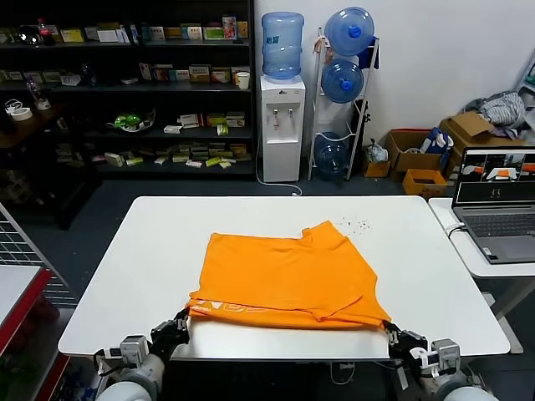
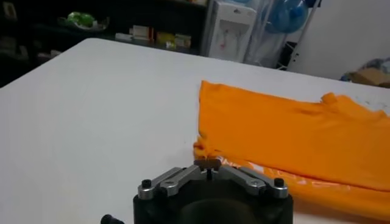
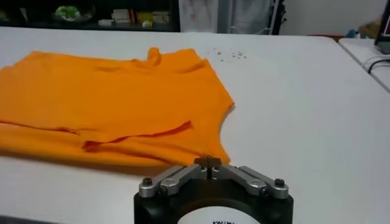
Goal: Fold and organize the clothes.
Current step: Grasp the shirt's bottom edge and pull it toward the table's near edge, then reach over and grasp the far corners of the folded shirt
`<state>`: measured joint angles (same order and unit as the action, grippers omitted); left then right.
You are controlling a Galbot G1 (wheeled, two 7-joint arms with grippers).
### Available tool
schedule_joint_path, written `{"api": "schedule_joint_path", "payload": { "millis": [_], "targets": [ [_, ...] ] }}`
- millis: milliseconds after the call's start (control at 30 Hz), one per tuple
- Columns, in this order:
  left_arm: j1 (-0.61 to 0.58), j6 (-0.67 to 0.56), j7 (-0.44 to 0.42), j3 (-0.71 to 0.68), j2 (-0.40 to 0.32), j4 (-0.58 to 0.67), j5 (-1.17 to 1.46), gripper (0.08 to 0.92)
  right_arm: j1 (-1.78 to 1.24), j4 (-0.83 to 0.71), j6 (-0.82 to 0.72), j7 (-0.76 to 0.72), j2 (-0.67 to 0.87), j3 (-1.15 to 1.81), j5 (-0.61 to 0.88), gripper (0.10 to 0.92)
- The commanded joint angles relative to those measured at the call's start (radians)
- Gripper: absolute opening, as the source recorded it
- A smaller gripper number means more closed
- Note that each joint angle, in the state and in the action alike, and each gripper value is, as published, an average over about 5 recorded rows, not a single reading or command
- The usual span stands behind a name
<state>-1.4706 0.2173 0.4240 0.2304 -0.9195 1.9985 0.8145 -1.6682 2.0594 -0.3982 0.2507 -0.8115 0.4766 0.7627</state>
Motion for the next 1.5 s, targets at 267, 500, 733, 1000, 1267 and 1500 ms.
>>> {"api": "schedule_joint_path", "payload": {
  "millis": [267,500,733,1000,1267,1500],
  "targets": [
    [-0.154,0.026,0.035,0.01,0.034,0.116,0.016,0.09,-0.141,0.084,-0.022,0.034,0.03,0.046,0.019,0.124],
    [-0.145,0.048,0.042,0.031,0.035,0.124,0.01,0.156,-0.114,0.076,-0.008,0.044,0.027,0.052,-0.001,0.276],
    [-0.138,0.066,0.053,0.088,0.084,0.198,0.04,0.363,-0.115,0.14,0.021,0.045,0.074,0.136,0.027,0.484],
    [0.288,-0.031,-0.098,0.029,0.031,-0.042,0.04,0.597,0.401,-0.086,0.044,0.038,0.049,-0.006,0.076,0.709],
    [0.661,-0.066,-0.191,-0.136,-0.117,-0.489,-0.009,0.798,0.887,-0.518,-0.011,0.037,-0.122,-0.26,0.077,0.821],
    [0.762,0.02,-0.197,-0.212,-0.141,-0.685,0.015,0.822,1.033,-0.709,-0.091,0.023,-0.23,-0.376,0.077,0.823]
  ]
}}
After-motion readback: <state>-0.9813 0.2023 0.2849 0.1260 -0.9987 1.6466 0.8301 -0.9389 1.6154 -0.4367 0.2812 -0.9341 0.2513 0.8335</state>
